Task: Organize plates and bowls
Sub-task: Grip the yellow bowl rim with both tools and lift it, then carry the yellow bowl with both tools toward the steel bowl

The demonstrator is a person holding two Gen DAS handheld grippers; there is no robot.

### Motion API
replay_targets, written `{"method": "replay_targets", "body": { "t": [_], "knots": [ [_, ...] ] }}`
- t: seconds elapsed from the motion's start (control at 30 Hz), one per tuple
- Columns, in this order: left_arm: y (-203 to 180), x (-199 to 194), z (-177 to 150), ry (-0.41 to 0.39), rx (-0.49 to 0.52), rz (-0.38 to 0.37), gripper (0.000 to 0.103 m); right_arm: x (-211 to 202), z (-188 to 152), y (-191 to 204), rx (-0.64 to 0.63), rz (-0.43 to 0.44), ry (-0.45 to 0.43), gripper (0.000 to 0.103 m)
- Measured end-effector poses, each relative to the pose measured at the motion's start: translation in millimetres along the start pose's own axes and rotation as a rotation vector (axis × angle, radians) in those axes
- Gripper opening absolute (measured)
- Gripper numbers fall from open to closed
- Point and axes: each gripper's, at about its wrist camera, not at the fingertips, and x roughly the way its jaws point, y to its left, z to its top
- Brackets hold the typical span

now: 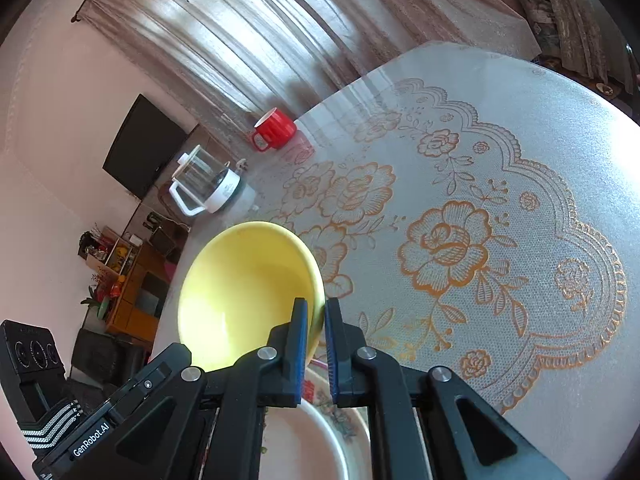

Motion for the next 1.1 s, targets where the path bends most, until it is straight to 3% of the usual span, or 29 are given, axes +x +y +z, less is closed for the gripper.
{"method": "replay_targets", "body": {
  "t": [0.27,0.43,0.7,0.87,0.9,0.97,1.03,1.1],
  "knots": [
    [25,-46,-18,-0.057,-0.028,0.01,0.01,3,-22,44,-0.071,0.083,0.037,0.006],
    [40,-57,-27,-0.059,-0.054,0.019,0.01,19,-41,80,-0.164,0.062,0.063,0.006],
    [72,-64,-30,-0.071,-0.102,0.064,0.01,27,-52,77,-0.156,0.026,0.095,0.006],
    [75,-56,-32,-0.037,-0.119,0.053,0.01,29,-51,66,-0.112,0.032,0.106,0.01],
    [75,-54,-32,-0.025,-0.122,0.046,0.01,30,-50,63,-0.1,0.038,0.107,0.015],
    [76,-48,-32,-0.003,-0.142,0.032,0.014,29,-47,57,-0.078,0.055,0.105,0.02],
    [77,-43,-29,0.006,-0.151,0.032,0.029,28,-43,53,-0.05,0.07,0.105,0.03],
    [78,-37,-25,0.027,-0.165,0.017,0.04,27,-37,49,-0.036,0.076,0.098,0.031]
  ]
}}
